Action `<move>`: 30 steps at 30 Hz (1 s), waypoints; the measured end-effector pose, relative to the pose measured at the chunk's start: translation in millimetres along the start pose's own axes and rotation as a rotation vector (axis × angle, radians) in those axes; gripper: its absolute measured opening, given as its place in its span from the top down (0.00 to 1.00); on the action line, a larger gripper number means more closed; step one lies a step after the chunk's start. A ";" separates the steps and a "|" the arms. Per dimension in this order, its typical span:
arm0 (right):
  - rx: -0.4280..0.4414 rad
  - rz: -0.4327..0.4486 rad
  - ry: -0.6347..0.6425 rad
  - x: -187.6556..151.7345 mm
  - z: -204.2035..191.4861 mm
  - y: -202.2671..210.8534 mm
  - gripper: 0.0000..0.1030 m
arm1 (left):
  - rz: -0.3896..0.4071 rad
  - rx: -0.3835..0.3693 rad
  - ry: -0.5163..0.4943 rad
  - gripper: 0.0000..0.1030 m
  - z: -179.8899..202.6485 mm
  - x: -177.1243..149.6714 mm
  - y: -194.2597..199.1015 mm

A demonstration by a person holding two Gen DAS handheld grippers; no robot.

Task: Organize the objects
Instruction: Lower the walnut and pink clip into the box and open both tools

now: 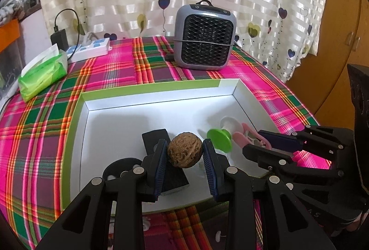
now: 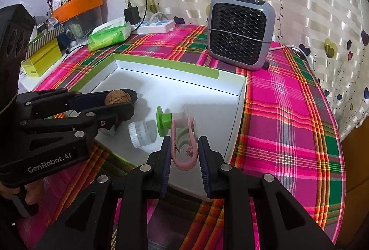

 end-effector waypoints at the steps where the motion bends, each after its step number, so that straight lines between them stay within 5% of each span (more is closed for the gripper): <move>1: -0.001 -0.001 0.000 0.0 0.0 -0.5 0.76 | 0.000 -0.001 -0.001 0.71 -0.2 0.7 -1.1; 30: 0.034 0.007 0.001 0.3 -8.0 -5.7 0.74 | 0.008 0.001 -0.033 0.71 6.7 2.2 -6.0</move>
Point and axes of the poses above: each gripper's, at about its wrist camera, not at the fingertips, and y roughly against the way its jaws point, z to its right, x to its top, the point moved 9 cm from there along -y, roughly the way its jaws point, and after that the axes turned 4 degrees about x, right-handed, at the moved point
